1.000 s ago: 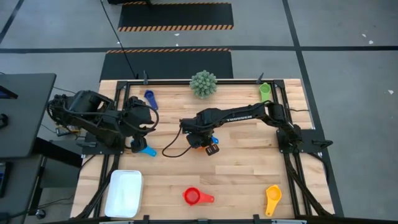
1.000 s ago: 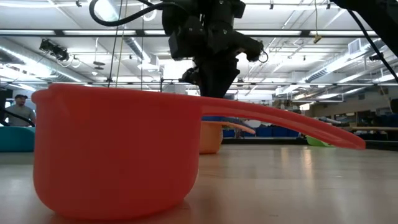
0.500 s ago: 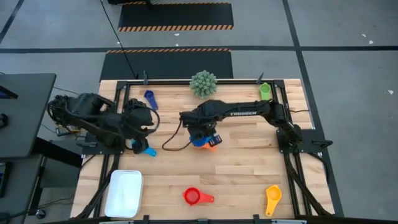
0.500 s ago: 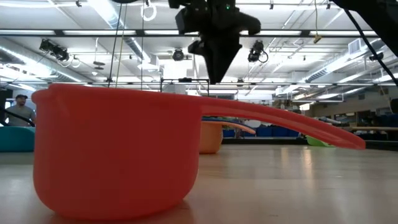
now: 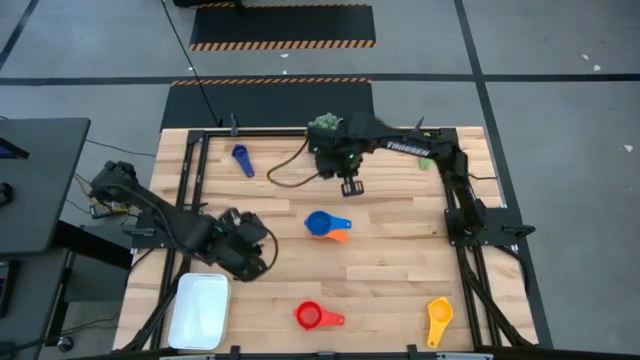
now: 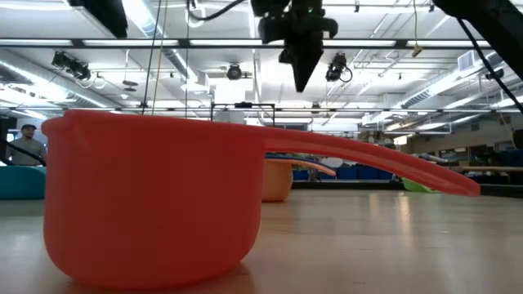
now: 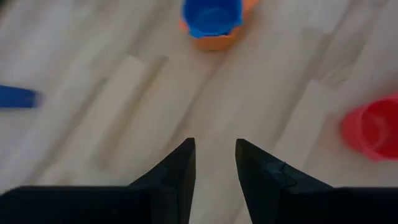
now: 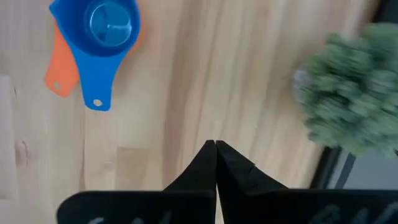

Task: Nest measuring cups in basket
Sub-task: Stack the blue measuring cup on top of the orange measuring cup

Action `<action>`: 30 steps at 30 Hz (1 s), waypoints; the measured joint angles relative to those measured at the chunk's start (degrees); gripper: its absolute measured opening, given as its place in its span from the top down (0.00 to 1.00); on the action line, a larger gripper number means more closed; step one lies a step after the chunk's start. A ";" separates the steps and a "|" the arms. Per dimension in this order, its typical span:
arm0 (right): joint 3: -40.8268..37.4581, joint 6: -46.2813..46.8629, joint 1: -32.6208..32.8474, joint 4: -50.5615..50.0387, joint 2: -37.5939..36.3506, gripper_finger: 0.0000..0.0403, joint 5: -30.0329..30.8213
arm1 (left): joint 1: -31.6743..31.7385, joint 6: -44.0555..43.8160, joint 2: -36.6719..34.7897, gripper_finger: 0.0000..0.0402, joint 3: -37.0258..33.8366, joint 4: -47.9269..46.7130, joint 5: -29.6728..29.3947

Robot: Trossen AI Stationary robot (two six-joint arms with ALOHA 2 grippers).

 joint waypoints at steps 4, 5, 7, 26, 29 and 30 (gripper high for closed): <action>-0.01 0.49 -1.46 -0.01 -6.33 0.99 -3.45 | 0.13 -0.07 0.02 0.70 -7.84 12.74 0.01; -0.01 0.49 -1.76 -0.01 -8.18 0.99 -5.04 | 0.30 -0.07 0.02 0.70 -9.49 15.17 0.03; -0.06 0.91 -2.15 0.02 -11.83 1.00 -7.39 | 0.74 -0.05 0.01 0.70 -12.08 19.91 0.15; -58.38 10.27 -2.62 39.92 -51.23 1.00 -12.59 | 11.91 15.01 7.44 0.70 -20.87 54.55 9.32; -67.03 12.77 -2.61 47.93 -51.71 1.00 -12.61 | 13.80 15.47 10.70 0.70 -20.87 58.75 13.38; -69.44 12.95 -2.62 50.28 -51.44 1.00 -12.61 | 14.27 15.59 11.87 0.70 -20.87 60.33 14.70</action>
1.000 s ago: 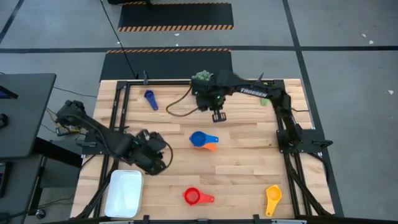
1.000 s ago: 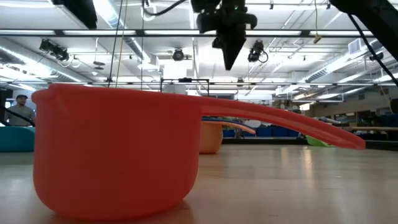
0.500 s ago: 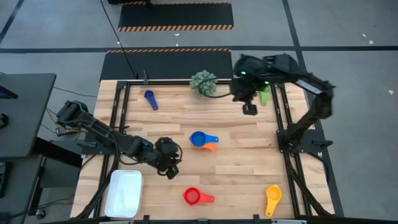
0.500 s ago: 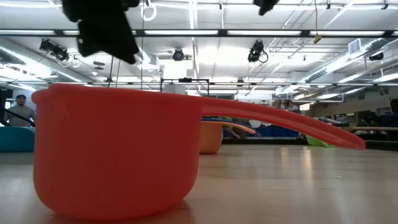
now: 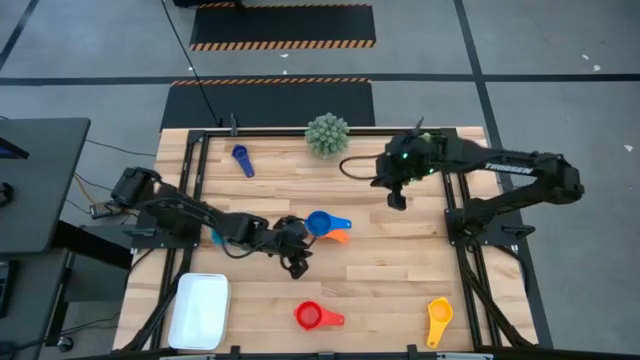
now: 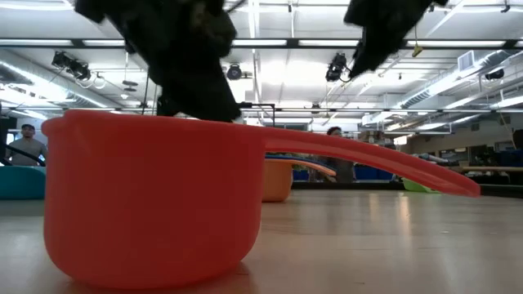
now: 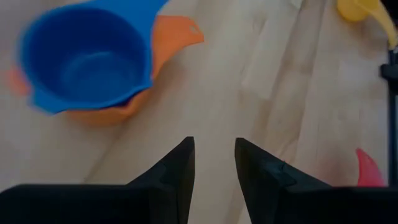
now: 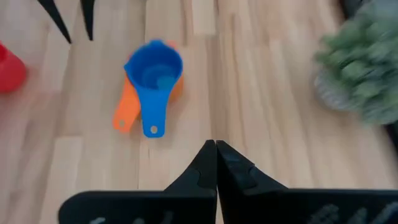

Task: Nest measuring cups in basket
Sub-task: Stack the blue measuring cup on top of the orange measuring cup

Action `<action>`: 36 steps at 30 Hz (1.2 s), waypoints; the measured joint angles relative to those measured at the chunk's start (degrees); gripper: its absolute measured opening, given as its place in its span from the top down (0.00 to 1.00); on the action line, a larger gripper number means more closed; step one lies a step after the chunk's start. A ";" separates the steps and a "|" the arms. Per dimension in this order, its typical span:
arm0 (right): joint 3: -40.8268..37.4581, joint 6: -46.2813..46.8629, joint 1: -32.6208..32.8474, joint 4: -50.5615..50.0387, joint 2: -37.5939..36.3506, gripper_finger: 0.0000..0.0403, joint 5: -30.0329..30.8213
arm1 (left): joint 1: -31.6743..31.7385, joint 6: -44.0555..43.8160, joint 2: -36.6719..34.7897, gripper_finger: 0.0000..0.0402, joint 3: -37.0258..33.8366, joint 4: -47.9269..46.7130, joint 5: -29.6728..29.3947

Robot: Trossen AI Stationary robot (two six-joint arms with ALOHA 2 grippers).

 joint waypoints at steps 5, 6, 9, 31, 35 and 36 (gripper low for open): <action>-7.44 0.41 -0.02 10.58 3.57 1.00 -0.04 | 1.46 0.69 5.39 0.70 0.00 8.66 3.01; -8.12 0.50 -0.17 12.14 4.50 1.00 -0.02 | 1.81 0.97 6.26 0.70 0.00 10.73 3.55; -9.62 0.56 -0.43 16.86 7.82 1.00 -1.43 | 2.68 1.59 7.81 0.70 0.02 13.64 4.22; -10.35 -0.63 0.22 32.04 28.92 1.00 -13.74 | 7.09 0.89 13.15 0.70 0.01 17.38 3.98; -10.35 0.55 1.28 32.24 28.92 1.00 -14.66 | 7.17 0.89 13.81 0.70 0.08 18.89 3.94; -10.35 0.83 1.64 32.24 28.92 1.00 -15.01 | 7.17 0.89 14.01 0.70 0.09 18.87 3.88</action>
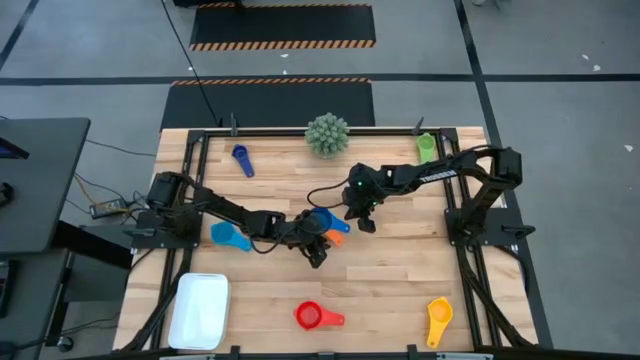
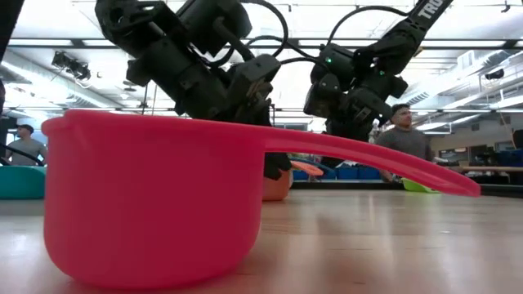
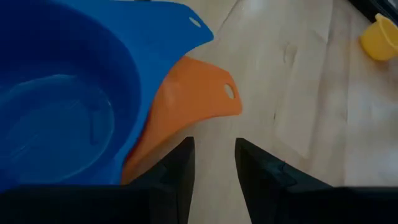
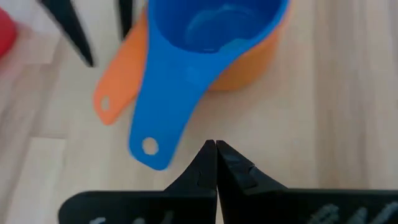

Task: Nest measuring cups in basket
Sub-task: Stack the blue measuring cup on top of the orange measuring cup, then stack the red measuring cup on top of the blue measuring cup

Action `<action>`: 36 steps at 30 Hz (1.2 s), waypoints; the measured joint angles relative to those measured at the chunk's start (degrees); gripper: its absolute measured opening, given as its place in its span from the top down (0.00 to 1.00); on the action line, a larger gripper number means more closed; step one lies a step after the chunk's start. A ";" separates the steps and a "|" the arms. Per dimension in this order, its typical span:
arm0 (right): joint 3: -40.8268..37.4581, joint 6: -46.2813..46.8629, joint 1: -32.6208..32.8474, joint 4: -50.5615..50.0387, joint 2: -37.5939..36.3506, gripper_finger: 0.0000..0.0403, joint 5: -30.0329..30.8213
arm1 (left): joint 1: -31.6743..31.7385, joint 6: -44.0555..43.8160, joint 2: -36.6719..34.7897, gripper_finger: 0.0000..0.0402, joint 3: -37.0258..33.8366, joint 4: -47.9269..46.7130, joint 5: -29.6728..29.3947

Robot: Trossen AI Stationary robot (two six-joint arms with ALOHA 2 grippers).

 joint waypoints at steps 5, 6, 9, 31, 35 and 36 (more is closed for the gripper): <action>0.00 0.34 1.82 0.47 -0.02 1.00 -0.61 | -0.02 0.07 0.68 0.70 -0.05 1.28 -0.53; 0.00 0.52 2.16 0.66 -0.02 1.00 -0.61 | -0.02 0.09 0.68 0.70 -0.05 1.26 -0.92; 0.00 0.68 3.24 1.13 -0.02 1.00 -0.63 | 0.00 0.38 1.07 0.70 -0.09 1.48 -2.07; 3.27 -1.29 5.24 -9.57 -7.03 1.00 5.56 | -0.16 0.36 -2.14 0.70 -0.07 1.26 -0.68; 6.82 -3.43 5.74 -18.77 -14.43 1.00 8.86 | -0.76 0.12 -8.01 0.70 -0.01 -7.33 1.54; 7.64 -3.27 5.92 -20.17 -16.14 1.00 9.34 | -0.76 -0.32 -10.05 0.70 -0.09 -11.32 2.47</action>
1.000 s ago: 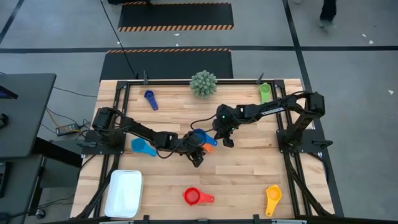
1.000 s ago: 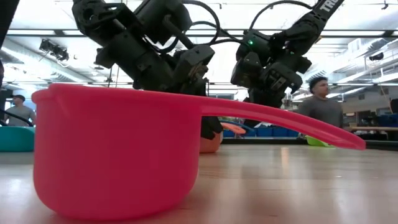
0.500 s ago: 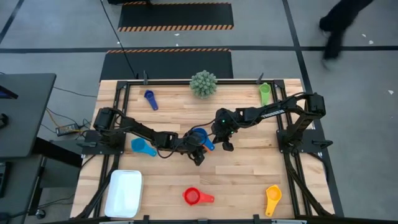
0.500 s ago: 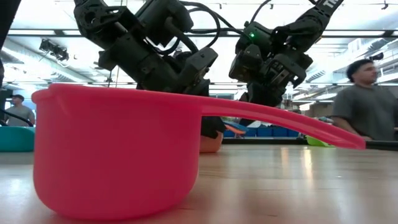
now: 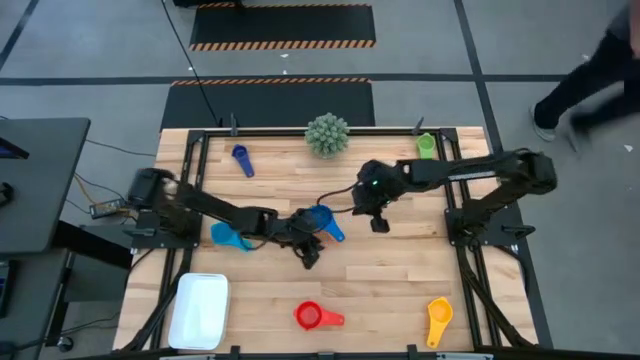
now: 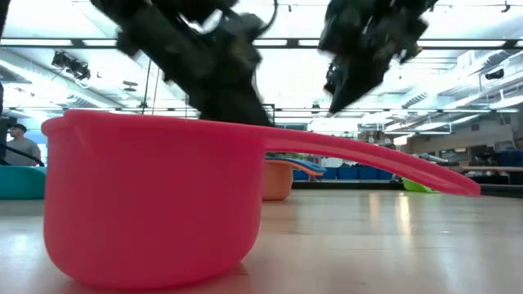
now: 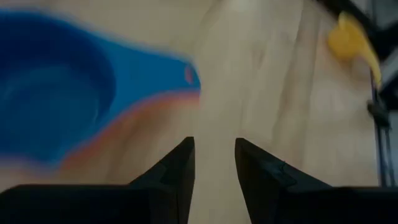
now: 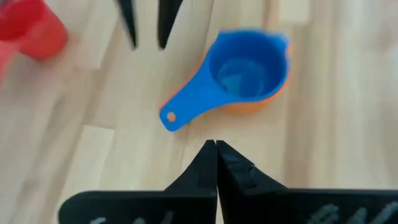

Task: Nest measuring cups in basket
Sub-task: Stack the red measuring cup on top of the blue measuring cup

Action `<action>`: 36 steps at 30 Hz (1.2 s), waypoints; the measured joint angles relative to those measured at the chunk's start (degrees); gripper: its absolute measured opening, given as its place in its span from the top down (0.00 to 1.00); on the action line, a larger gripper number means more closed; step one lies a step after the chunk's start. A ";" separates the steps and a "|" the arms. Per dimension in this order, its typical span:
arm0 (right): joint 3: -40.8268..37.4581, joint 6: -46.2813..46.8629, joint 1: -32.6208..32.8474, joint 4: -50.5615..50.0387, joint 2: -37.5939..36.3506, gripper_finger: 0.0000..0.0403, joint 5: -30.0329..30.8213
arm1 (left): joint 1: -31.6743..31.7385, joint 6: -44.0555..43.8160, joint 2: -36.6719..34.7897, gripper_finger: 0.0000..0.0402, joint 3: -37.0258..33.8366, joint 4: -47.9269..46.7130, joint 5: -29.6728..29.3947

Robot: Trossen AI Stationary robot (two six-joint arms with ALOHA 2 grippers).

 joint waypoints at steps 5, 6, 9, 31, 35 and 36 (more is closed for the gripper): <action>2.76 0.75 1.58 -5.35 -6.85 1.00 1.97 | -0.43 -1.09 -10.20 0.70 0.01 -11.69 2.17; 3.36 0.75 2.08 -7.24 -7.69 1.00 1.95 | -0.61 -0.93 -12.22 0.70 0.03 -13.14 2.38; 5.15 1.26 3.25 -12.52 -9.57 1.00 1.96 | -1.54 0.01 -18.40 0.70 -0.02 -17.94 4.90; 7.03 12.52 7.64 -15.43 -13.76 1.00 8.42 | -9.78 2.02 -25.68 0.70 0.00 -22.18 12.27; 7.03 12.85 8.71 -15.80 -13.76 1.00 9.83 | -11.75 5.07 -22.66 0.70 0.02 -21.22 12.82; 7.03 12.71 9.02 -15.80 -13.76 1.00 9.85 | -12.52 5.28 -21.78 0.70 0.02 -21.00 12.62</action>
